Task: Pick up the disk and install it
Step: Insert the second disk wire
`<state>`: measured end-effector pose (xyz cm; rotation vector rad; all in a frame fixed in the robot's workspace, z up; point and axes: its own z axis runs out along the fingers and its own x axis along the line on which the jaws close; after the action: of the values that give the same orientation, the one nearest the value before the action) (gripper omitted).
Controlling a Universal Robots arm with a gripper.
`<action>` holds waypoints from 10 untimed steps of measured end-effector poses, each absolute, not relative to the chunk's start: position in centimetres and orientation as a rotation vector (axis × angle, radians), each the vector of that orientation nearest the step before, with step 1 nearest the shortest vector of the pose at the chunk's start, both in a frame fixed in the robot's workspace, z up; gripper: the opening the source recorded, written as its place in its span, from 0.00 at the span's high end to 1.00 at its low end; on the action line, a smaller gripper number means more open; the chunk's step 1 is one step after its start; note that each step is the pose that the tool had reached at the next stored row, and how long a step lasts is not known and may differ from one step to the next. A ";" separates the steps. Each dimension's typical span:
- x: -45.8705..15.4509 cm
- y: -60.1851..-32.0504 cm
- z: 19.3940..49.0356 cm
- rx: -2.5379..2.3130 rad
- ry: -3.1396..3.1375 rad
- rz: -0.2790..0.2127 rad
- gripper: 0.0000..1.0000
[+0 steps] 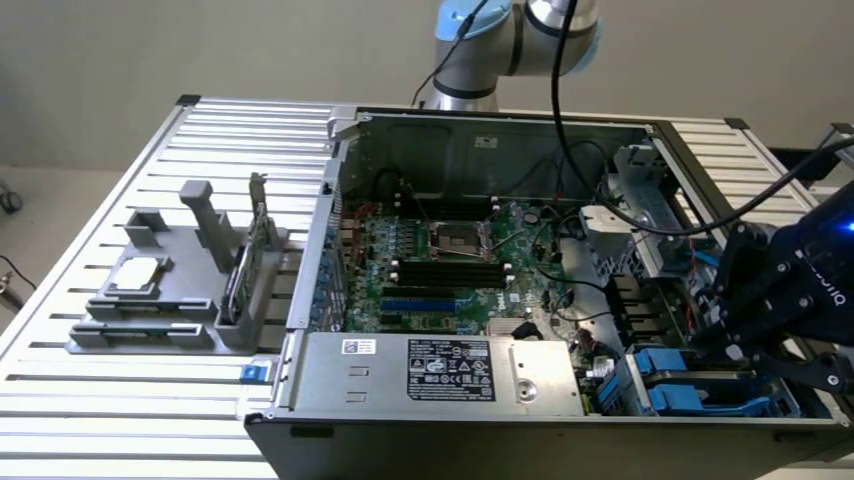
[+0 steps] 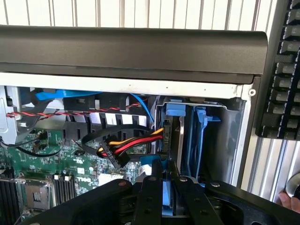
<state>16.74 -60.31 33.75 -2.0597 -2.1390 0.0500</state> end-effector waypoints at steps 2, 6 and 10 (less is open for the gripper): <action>16.7 -60.4 33.6 -2.057 -2.139 0.047 0.84; 16.7 -60.5 33.3 -2.053 -2.139 0.043 0.84; 16.7 -60.5 33.2 -2.051 -2.138 0.040 0.84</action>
<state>16.73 -60.49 33.24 -2.0514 -2.1377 0.0395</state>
